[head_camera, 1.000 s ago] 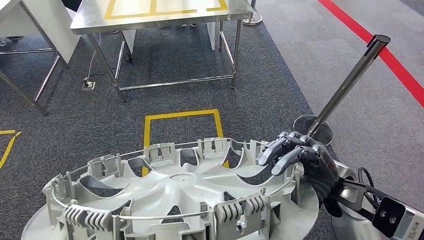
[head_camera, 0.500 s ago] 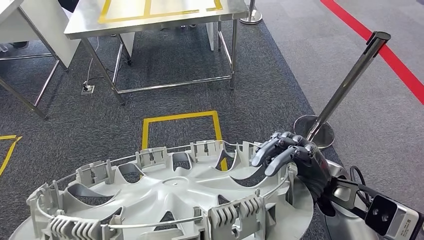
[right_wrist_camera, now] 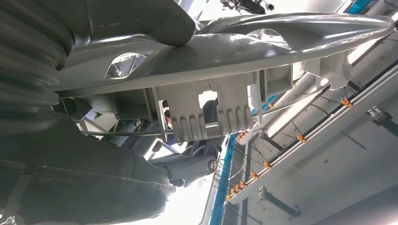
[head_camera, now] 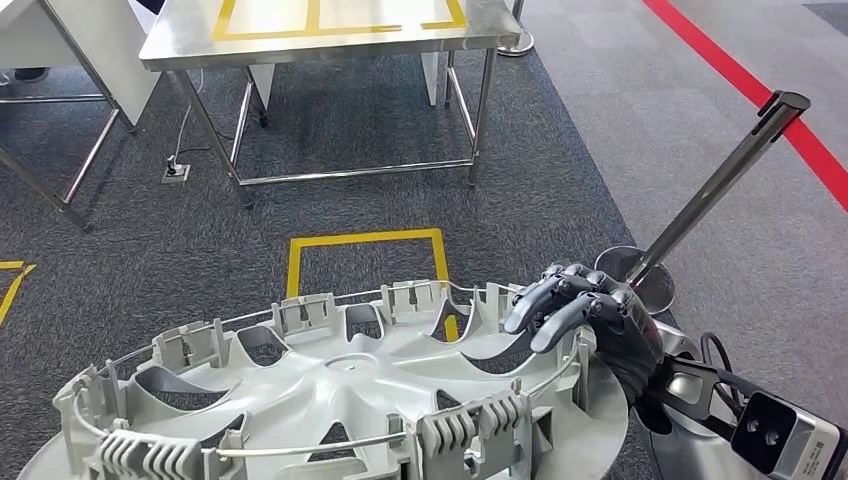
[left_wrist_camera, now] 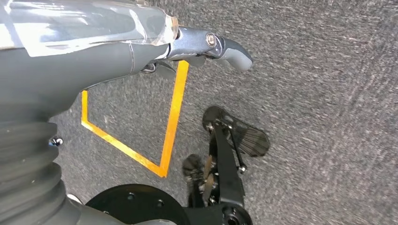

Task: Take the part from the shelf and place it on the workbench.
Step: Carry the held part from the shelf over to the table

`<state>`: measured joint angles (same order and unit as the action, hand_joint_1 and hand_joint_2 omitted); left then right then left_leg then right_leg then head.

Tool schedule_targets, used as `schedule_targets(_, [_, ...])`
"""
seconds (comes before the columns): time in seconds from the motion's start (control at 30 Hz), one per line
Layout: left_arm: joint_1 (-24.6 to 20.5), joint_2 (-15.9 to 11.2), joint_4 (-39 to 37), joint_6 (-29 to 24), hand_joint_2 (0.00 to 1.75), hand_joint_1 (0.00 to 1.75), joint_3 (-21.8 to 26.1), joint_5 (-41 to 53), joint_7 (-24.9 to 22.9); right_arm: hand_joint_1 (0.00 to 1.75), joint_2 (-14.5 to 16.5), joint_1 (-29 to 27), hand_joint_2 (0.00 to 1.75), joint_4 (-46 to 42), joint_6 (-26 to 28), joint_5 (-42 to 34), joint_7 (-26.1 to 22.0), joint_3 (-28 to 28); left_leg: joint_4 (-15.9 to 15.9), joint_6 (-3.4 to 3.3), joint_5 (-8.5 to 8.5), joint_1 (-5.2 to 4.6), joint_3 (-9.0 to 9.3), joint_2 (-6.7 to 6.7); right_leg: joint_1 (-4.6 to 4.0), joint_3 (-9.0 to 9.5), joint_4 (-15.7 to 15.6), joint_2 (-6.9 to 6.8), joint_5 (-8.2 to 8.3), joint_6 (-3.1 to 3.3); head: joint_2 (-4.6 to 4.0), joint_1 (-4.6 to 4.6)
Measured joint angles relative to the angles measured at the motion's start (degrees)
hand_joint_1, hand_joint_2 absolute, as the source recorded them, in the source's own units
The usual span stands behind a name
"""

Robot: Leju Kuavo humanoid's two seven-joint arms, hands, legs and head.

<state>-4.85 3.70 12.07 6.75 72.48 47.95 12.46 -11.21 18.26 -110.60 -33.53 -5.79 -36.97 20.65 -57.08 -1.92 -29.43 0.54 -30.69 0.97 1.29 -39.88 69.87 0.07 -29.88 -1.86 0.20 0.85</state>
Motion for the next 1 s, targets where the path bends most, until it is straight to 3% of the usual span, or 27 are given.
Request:
schedule_targets(0.07, [-0.02,0.09,-0.01,0.01,1.75,0.00,-0.01,0.09,0.01,1.75,0.01,0.11,1.75,0.04,0.07,-0.07,0.01,0.01,-0.09,0.52,-0.99,-0.17,0.89,0.13,-0.12,3.23,-7.53,0.02,3.68,0.42,0.00,-0.02])
schedule_targets(0.1, [-0.06,0.11,-0.01,0.01,1.75,0.00,-0.01,0.12,0.01,1.75,0.02,0.17,1.75,0.06,0.12,-0.11,0.01,0.01,-0.11,0.83,-1.40,-0.25,1.05,0.14,-0.23,4.23,-9.68,0.04,4.24,0.64,0.00,0.00])
schedule_targets(0.2, [-0.16,0.09,0.01,0.03,1.75,0.00,-0.01,0.19,0.02,1.75,-0.04,0.28,1.75,0.11,0.30,-0.16,0.02,-0.02,0.15,1.82,-2.21,-0.15,1.31,-0.02,-0.41,4.94,-10.70,0.19,3.44,1.51,0.00,0.12])
schedule_targets(0.27, [-0.25,0.13,0.03,0.08,1.75,0.00,-0.02,0.25,0.03,1.75,-0.09,0.38,1.75,0.13,0.42,-0.17,0.03,-0.03,-1.58,2.41,-3.30,-0.03,0.77,-0.25,-0.17,5.60,-11.01,0.17,3.04,2.19,0.00,0.26])
schedule_targets(0.3, [-0.27,0.14,0.04,0.09,1.75,0.00,-0.03,0.27,0.04,1.75,-0.07,0.43,1.75,0.14,0.46,-0.19,0.02,-0.02,-4.20,2.66,-4.41,0.05,-0.58,-0.34,-0.01,6.03,-11.13,0.10,2.80,2.45,0.00,0.36])
schedule_targets(0.37, [-0.18,0.13,0.03,0.10,1.75,0.00,-0.02,0.31,0.04,1.75,-0.05,0.47,1.75,0.17,0.52,-0.22,0.01,0.01,-12.14,3.04,-6.99,0.14,-5.52,-0.40,-0.01,6.71,-11.14,-0.02,2.10,2.72,0.00,0.49])
schedule_targets(0.4, [-0.10,0.11,0.03,0.09,1.75,0.00,-0.02,0.33,0.04,1.75,-0.05,0.44,1.75,0.23,0.54,-0.23,0.01,0.03,-15.35,3.15,-7.45,0.17,-7.97,-0.40,-0.01,7.09,-11.13,-0.02,1.72,2.71,0.00,0.49])
schedule_targets(0.43, [-0.03,0.11,0.03,0.09,1.75,0.00,-0.02,0.39,0.04,1.75,-0.06,0.42,1.75,0.28,0.56,-0.22,0.01,0.05,-16.71,3.19,-6.78,0.18,-9.58,-0.40,0.01,7.56,-11.13,-0.01,1.29,2.65,0.00,0.48])
schedule_targets(0.47, [0.00,0.10,0.03,0.09,1.75,0.00,-0.02,0.46,0.04,1.75,-0.06,0.40,1.75,0.33,0.62,-0.21,0.01,0.07,-15.62,3.15,-4.86,0.19,-9.97,-0.40,0.05,8.16,-11.13,0.01,0.83,2.55,0.00,0.49])
schedule_targets(0.53, [0.02,0.03,0.04,0.09,1.75,0.00,-0.03,0.62,0.04,1.75,-0.05,0.40,1.75,0.36,0.79,-0.17,0.01,0.10,-8.46,2.90,0.64,0.18,-7.90,-0.46,0.16,9.53,-11.19,0.02,-0.25,2.18,0.00,0.47])
schedule_targets(0.57, [-0.01,-0.01,0.03,0.09,1.75,0.00,-0.03,0.67,0.04,1.75,-0.05,0.42,1.75,0.36,0.89,-0.14,0.01,0.11,-4.94,2.70,2.43,0.05,-6.47,-0.51,0.09,10.01,-11.21,0.06,-0.79,1.86,0.00,0.48])
schedule_targets(0.63, [-0.04,-0.07,0.02,0.09,1.75,0.00,-0.03,0.73,0.04,1.75,-0.04,0.42,1.75,0.36,1.02,-0.07,0.01,0.15,-1.66,2.10,3.24,-0.24,-5.00,-0.56,-0.04,10.59,-11.47,0.15,-1.36,1.17,0.00,0.50])
schedule_targets(0.7, [-0.05,-0.11,0.02,0.09,1.75,0.00,-0.04,0.78,0.04,1.75,-0.05,0.38,1.75,0.34,1.07,0.03,0.00,0.17,-1.38,1.29,2.74,-0.28,-4.60,-0.45,-0.05,10.96,-11.41,0.17,-1.27,0.51,0.00,0.52])
schedule_targets(0.73, [-0.04,-0.13,0.02,0.09,1.75,0.00,-0.05,0.80,0.04,1.75,-0.06,0.36,1.75,0.33,1.09,0.08,0.00,0.17,-1.19,0.84,2.53,-0.19,-4.16,-0.40,-0.02,10.86,-10.61,0.12,-1.21,0.29,0.00,0.50])
schedule_targets(0.8, [-0.07,-0.15,0.02,0.09,1.75,0.00,-0.07,0.83,0.04,1.75,-0.07,0.41,1.75,0.32,1.11,0.08,-0.02,0.16,-0.86,-0.09,1.98,-0.02,-3.03,-0.31,0.03,8.51,-6.14,0.02,-2.11,0.00,0.00,0.40])
schedule_targets(0.9, [-0.07,-0.18,0.02,0.09,1.75,0.00,-0.07,0.83,0.04,1.75,-0.07,0.31,1.75,0.32,1.14,0.06,-0.07,0.15,-0.79,-0.75,0.78,-0.16,-1.80,-0.26,0.02,1.56,4.00,0.00,-5.72,-0.34,0.00,0.31])
schedule_targets(0.93, [-0.04,-0.17,0.02,0.09,1.75,0.00,-0.07,0.83,0.04,1.75,-0.08,0.24,1.75,0.33,1.14,0.09,-0.07,0.16,-0.80,-0.75,0.31,-0.21,-1.27,-0.18,0.01,-0.07,5.29,0.00,-5.94,-0.34,0.00,0.31])
schedule_targets(0.97, [-0.02,-0.16,0.02,0.09,1.75,0.00,-0.07,0.83,0.04,1.75,-0.10,0.20,1.75,0.33,1.14,0.11,-0.07,0.17,-0.80,-0.71,-0.19,-0.25,-0.61,-0.10,-0.01,-0.66,4.55,0.00,-4.97,-0.23,0.00,0.29])
schedule_targets(1.0, [0.00,-0.14,0.02,0.09,1.75,0.00,-0.07,0.83,0.04,1.75,-0.11,0.17,1.75,0.33,1.14,0.10,-0.06,0.17,-0.80,-0.61,-0.74,-0.27,0.18,-0.02,-0.04,-0.27,1.89,0.00,-2.86,-0.01,0.00,0.27])
